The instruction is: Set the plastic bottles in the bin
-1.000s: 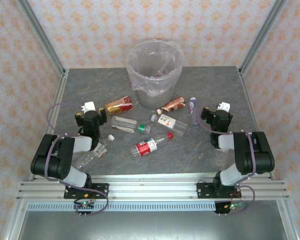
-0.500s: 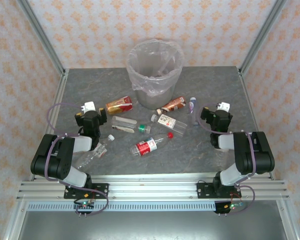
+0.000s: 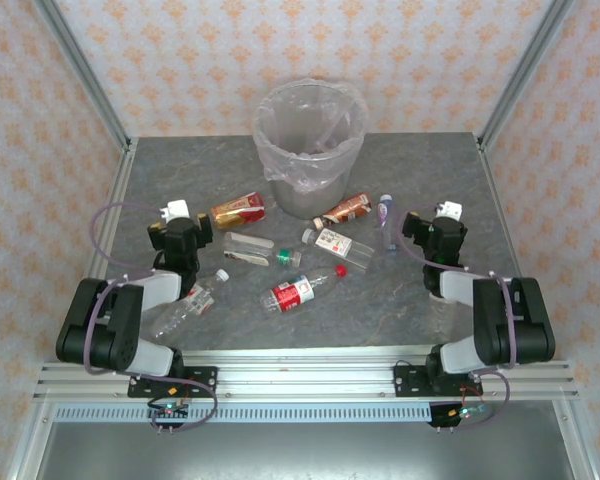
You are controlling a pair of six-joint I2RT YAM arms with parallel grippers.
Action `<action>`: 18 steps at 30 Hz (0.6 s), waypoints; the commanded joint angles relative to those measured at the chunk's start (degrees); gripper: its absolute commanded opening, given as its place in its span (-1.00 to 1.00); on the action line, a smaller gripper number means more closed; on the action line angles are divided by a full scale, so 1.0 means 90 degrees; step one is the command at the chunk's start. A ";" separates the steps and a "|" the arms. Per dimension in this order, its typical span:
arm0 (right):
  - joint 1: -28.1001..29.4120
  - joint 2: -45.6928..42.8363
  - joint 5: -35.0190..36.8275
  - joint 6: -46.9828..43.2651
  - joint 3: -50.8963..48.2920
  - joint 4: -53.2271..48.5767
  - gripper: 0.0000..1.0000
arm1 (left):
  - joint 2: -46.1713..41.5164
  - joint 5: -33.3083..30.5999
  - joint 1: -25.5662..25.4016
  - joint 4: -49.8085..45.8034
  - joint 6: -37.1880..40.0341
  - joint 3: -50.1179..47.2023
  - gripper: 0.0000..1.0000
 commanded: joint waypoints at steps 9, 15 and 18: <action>0.0044 -0.1078 -0.0383 0.0705 0.1073 -0.2487 0.98 | -0.1766 -0.0792 -0.0006 -0.3207 -0.1415 0.1038 1.00; 0.0045 -0.0850 -0.1140 0.1535 0.1701 -0.3678 0.98 | -0.2284 0.0127 -0.0021 -0.4595 -0.2679 0.1433 1.00; 0.0211 -0.0521 -0.1629 0.1709 0.2029 -0.4215 0.98 | -0.2557 0.0361 -0.0019 -0.4838 -0.3301 0.1364 1.00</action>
